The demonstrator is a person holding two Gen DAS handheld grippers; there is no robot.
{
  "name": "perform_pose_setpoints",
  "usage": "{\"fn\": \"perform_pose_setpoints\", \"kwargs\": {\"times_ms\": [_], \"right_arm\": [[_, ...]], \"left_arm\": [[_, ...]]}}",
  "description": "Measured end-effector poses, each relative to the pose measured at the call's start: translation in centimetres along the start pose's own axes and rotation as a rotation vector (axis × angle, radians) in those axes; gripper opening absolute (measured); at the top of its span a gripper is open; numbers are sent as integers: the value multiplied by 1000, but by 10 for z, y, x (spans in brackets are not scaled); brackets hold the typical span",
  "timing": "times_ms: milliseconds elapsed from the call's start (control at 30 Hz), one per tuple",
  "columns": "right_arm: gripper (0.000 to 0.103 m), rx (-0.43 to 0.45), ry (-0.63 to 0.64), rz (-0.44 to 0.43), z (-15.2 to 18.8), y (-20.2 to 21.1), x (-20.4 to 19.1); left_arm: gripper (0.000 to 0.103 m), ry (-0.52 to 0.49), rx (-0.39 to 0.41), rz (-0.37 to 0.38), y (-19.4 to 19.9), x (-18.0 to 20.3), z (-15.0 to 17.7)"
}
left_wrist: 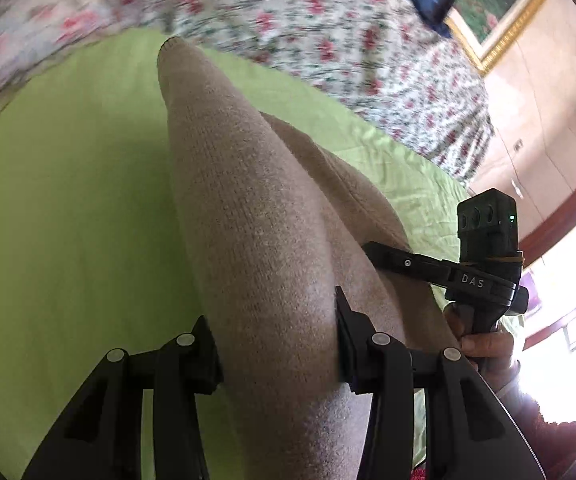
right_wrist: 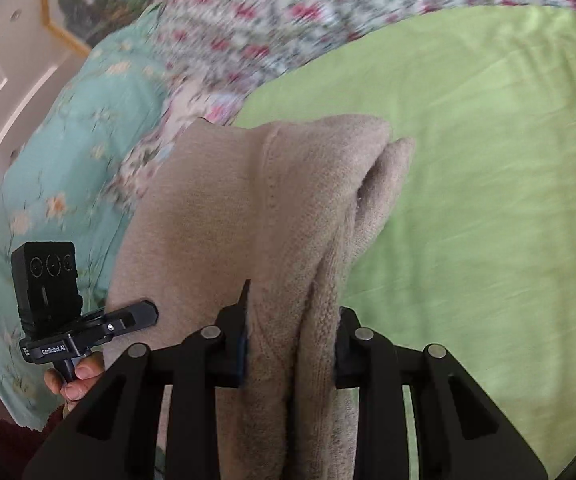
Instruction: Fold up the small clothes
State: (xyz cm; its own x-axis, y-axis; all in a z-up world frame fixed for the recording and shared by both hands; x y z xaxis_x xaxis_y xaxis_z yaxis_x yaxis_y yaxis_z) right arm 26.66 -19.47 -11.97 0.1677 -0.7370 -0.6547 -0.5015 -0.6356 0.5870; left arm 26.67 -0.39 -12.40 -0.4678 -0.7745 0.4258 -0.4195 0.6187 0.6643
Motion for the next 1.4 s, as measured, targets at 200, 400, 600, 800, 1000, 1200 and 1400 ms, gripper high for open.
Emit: {"fn": "perform_pose_setpoints", "kwargs": {"times_ms": [200, 400, 600, 800, 1000, 1200, 1400], "right_arm": [[42, -29, 12, 63, 22, -26, 3], [49, 10, -1, 154, 14, -4, 11], [50, 145, 28, 208, -23, 15, 1], [12, 116, -2, 234, -39, -16, 2], [8, 261, 90, 213, -37, 21, -24], [8, 171, -21, 276, -24, -9, 32], [15, 172, -44, 242, -21, 10, 20]], "left_arm": [[77, 142, -27, -24, -7, -47, 40], [79, 146, 58, -138, 22, -59, 27], [78, 177, 111, -226, 36, -74, 23], [77, 145, 76, -261, 24, -66, 18], [78, 74, 52, -304, 19, -63, 22], [86, 74, 29, -296, 5, -68, 23], [84, 53, 35, -311, 28, -59, 33]]}}
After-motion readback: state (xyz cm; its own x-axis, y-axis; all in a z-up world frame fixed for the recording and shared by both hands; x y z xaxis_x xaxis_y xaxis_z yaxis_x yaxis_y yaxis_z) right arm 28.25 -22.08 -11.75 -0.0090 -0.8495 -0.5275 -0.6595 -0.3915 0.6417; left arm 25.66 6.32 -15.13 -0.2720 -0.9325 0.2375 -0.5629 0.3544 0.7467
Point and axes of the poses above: each gripper's, at about its wrist camera, not at the fingertips, and y roughly against the way its jaws point, x to its right, z to its underside, the point moved 10 cm from there along -y, roughly the way its jaws point, and after that the axes turned 7 degrees about -y, right-handed, at the moved point
